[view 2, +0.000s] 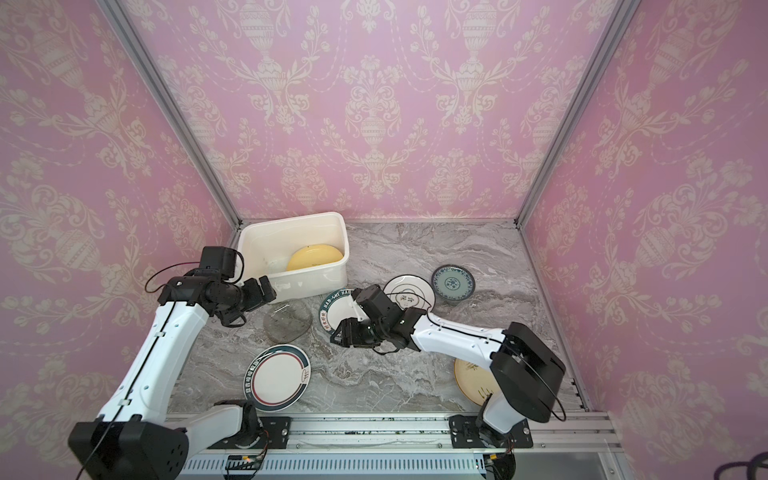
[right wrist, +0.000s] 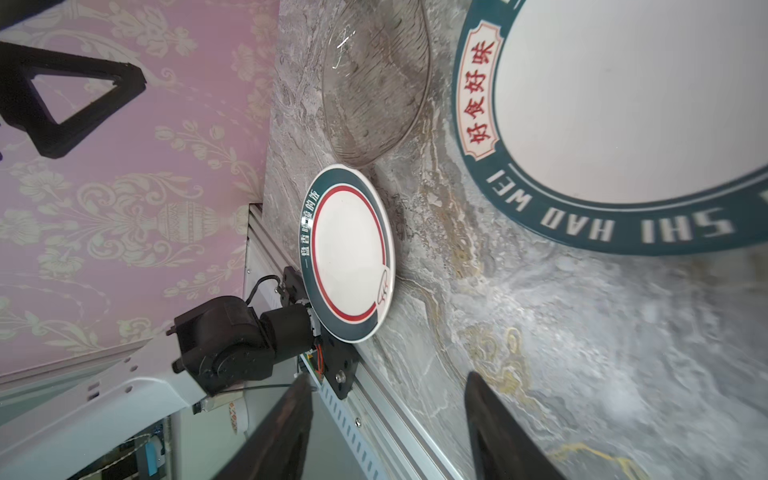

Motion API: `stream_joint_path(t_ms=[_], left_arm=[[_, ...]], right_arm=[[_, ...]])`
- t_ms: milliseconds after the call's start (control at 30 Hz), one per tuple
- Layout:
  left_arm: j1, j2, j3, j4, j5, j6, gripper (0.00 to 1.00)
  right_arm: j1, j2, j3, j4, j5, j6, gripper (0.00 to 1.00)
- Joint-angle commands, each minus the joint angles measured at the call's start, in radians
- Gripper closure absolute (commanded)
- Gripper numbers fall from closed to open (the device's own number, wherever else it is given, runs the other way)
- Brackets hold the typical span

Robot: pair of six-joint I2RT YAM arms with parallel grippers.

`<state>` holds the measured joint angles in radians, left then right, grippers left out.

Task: Place the plates into the plastic bin on the countertop
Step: 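Move both grippers to opposite rims of the red-and-green-rimmed white plate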

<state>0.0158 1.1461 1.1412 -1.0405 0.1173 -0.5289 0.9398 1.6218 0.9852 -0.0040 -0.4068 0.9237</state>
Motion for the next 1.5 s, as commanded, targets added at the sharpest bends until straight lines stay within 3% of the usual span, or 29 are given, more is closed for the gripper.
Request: stream_joint_path(t_ms=[0,267,800,1233,1467], left_arm=[[-0.009,-0.032,-0.065,-0.011,0.08,-0.085,0.01],[-0.013,-0.058,-0.179,-0.015,0.024,-0.092,0.01],[-0.013,-0.076,-0.201,-0.004,0.035,-0.102,0.01],[-0.013,-0.072,-0.193,0.0,0.047,-0.108,0.01],[-0.013,-0.069,-0.19,0.002,0.051,-0.109,0.01]], right_arm=[[0.058,0.123,0.054,0.139,-0.038,0.094,0.41],[0.105,0.372,0.336,-0.035,-0.16,0.082,0.41],[0.096,0.495,0.396,-0.116,-0.194,0.136,0.43],[0.093,0.567,0.438,-0.163,-0.231,0.161,0.77],[0.091,0.579,0.45,-0.192,-0.231,0.162,0.88]])
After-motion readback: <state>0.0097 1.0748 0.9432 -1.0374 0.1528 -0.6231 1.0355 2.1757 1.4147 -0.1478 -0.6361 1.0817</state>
